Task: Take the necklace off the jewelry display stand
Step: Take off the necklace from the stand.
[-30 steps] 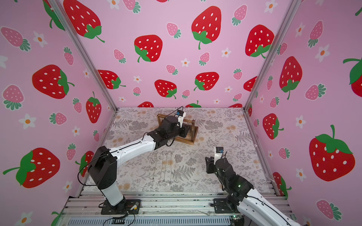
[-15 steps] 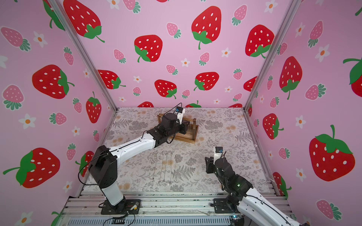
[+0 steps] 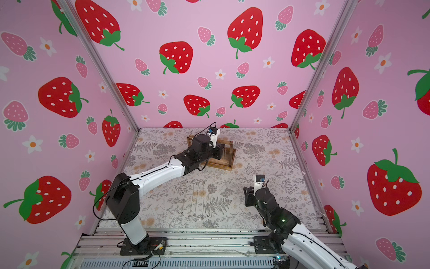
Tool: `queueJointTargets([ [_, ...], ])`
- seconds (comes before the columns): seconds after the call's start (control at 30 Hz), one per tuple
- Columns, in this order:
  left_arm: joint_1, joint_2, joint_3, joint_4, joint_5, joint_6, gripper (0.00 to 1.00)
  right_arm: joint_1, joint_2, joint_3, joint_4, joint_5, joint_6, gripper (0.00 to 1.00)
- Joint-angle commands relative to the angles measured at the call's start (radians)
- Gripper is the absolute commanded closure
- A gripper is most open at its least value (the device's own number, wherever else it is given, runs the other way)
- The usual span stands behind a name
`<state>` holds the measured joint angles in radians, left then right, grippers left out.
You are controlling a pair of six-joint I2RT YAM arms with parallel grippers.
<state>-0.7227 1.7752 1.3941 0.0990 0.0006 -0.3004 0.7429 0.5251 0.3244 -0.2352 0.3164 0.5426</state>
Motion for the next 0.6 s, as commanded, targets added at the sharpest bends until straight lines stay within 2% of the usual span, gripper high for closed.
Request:
queueJointTargets([
  [0.0, 0.011, -0.044, 0.032, -0.035, -0.022, 0.03, 1.0, -0.003, -0.011, -0.007, 0.008, 0.015, -0.002, 0.66],
  [0.37, 0.06, -0.154, 0.059, -0.239, -0.173, 0.073, 1.0, -0.003, -0.005, 0.013, 0.009, -0.021, -0.028, 0.66],
  [0.57, 0.125, -0.202, 0.081, -0.329, -0.212, 0.121, 1.0, -0.002, 0.012, 0.077, -0.021, -0.157, -0.011, 0.66],
])
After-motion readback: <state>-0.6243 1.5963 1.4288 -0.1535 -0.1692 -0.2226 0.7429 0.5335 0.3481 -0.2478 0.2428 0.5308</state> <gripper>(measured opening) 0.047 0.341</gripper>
